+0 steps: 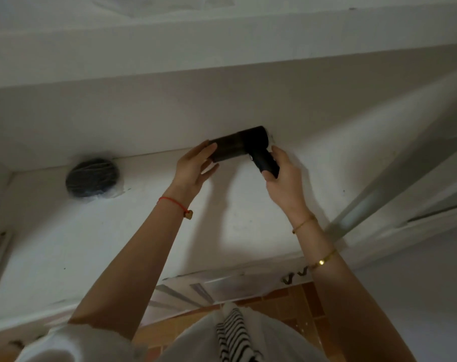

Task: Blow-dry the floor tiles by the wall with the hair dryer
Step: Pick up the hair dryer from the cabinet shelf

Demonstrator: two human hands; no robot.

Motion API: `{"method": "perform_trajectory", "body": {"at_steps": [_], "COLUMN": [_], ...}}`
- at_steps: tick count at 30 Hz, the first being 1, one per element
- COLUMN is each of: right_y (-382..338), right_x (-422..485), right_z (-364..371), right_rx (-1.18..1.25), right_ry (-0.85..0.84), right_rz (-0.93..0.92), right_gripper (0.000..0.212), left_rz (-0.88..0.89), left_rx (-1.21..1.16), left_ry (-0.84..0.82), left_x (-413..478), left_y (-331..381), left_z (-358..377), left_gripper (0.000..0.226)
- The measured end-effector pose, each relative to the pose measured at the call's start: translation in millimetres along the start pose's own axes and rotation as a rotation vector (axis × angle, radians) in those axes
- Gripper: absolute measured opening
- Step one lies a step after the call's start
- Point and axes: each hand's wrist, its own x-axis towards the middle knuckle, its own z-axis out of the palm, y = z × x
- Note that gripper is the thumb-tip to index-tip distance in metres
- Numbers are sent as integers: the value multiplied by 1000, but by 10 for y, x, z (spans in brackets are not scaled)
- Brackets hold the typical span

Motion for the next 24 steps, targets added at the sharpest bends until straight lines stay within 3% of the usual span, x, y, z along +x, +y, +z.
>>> {"method": "perform_trajectory", "body": {"at_steps": [6,11,18,24], "right_y": [-109,-146,-316,-426], "right_x": [-410,-639,-861,-990], "right_z": [-15,-81,-158,-130], "right_rx": [106,308,699,814], "right_ry": [-51,-160,-643,-800], "right_rz": [-12,156,479,554], "right_gripper": [55,47,41,38], "left_rz": [50,46,46,24], "left_rx": [-87,-79,-81,-88], "left_ry": [45,48,61,58], "left_x": [-478,-896,-1376,-1632], "left_y": [-27,-55,-11,1], "left_z": [-196,-380,-504,-591], "left_gripper": [39,40,37,37]}}
